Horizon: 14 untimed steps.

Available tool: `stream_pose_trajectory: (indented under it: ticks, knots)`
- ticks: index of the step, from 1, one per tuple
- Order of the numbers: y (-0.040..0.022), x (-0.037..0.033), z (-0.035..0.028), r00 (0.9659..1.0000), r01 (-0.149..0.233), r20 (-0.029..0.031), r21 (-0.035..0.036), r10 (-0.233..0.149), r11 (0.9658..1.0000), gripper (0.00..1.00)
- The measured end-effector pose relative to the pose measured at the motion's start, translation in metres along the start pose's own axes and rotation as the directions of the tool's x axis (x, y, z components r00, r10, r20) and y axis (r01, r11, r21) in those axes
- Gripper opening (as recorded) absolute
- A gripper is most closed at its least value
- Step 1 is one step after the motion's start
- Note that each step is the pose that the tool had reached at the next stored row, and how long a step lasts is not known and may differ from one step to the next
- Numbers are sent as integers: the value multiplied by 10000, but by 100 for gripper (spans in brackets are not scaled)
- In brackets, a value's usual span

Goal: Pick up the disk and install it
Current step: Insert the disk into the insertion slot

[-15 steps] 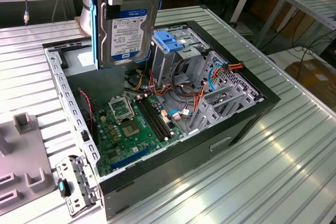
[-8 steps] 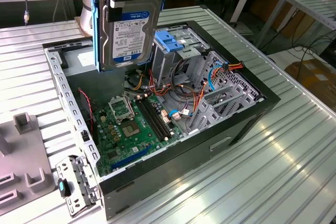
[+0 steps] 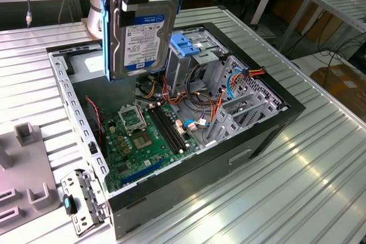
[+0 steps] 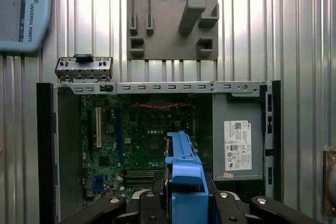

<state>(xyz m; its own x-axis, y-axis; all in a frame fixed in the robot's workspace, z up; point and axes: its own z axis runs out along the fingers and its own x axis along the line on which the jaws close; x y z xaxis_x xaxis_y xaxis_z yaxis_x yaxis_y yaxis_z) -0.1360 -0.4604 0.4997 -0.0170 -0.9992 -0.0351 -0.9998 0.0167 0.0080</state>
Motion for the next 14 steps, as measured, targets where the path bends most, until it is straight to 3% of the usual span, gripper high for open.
stream_pose_trajectory:
  ticks: [14]
  knots:
    - [-1, 26, -1, 10000, 1, 0, 0, -1, 10000, 37]
